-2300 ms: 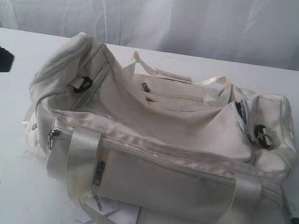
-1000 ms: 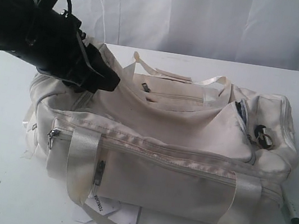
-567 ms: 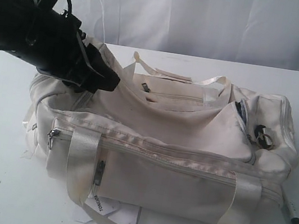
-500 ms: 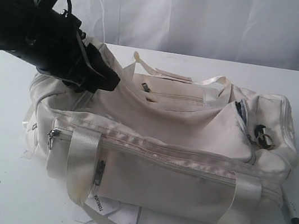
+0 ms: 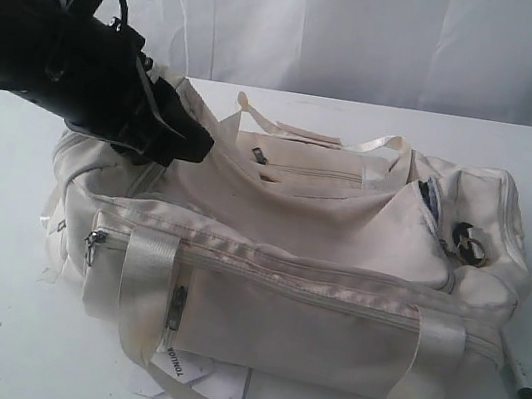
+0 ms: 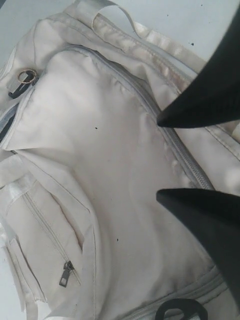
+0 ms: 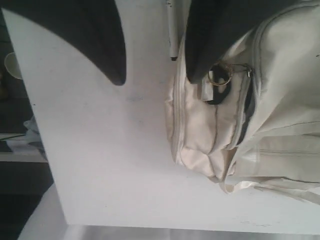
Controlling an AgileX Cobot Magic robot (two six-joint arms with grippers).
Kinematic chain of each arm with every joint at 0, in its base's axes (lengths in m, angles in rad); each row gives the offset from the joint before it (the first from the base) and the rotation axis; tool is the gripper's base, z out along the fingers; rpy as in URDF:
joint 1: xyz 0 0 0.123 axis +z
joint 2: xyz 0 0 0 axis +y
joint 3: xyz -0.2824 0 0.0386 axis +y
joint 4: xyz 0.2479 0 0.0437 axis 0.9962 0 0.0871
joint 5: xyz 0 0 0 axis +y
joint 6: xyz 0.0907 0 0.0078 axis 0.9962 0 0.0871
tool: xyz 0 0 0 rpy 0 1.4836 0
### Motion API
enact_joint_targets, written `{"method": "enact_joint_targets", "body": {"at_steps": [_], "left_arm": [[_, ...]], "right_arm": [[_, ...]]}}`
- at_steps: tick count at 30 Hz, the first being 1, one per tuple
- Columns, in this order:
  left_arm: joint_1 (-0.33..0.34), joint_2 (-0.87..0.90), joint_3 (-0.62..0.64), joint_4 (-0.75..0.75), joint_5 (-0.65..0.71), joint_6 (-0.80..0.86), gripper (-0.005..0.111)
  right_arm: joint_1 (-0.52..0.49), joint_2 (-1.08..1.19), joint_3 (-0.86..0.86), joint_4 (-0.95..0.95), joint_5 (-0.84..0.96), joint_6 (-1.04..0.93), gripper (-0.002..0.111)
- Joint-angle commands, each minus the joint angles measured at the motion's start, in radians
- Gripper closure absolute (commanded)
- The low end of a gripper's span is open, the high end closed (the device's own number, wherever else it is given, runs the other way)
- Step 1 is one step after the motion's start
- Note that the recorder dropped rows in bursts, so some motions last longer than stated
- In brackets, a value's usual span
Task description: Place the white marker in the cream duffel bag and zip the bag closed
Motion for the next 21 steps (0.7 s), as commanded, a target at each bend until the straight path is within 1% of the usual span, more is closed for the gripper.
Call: {"method": "enact_joint_targets", "body": {"at_steps": [1,3,14,18,21], "left_arm": [[-0.006,0.0,-0.007,-0.013,0.011,0.004,0.063],[-0.006,0.0,-0.007,-0.013,0.011,0.004,0.063],[-0.006,0.0,-0.007,-0.013,0.037,0.004,0.063],[-0.006,0.0,-0.007,-0.013,0.041,0.004,0.063],[-0.006,0.0,-0.007,-0.013,0.043,0.004,0.063]], "right_arm": [[-0.009,-0.015,-0.003,-0.122,0.03,0.122,0.071],[-0.009,-0.015,-0.003,-0.143,0.048,0.155,0.071],[-0.011,-0.011,-0.003,-0.129,0.057,0.155,0.071],[-0.011,0.018,-0.003,-0.083,0.069,0.152,0.071],[-0.011,0.054,-0.003,-0.035,0.089,0.115,0.071]]}}
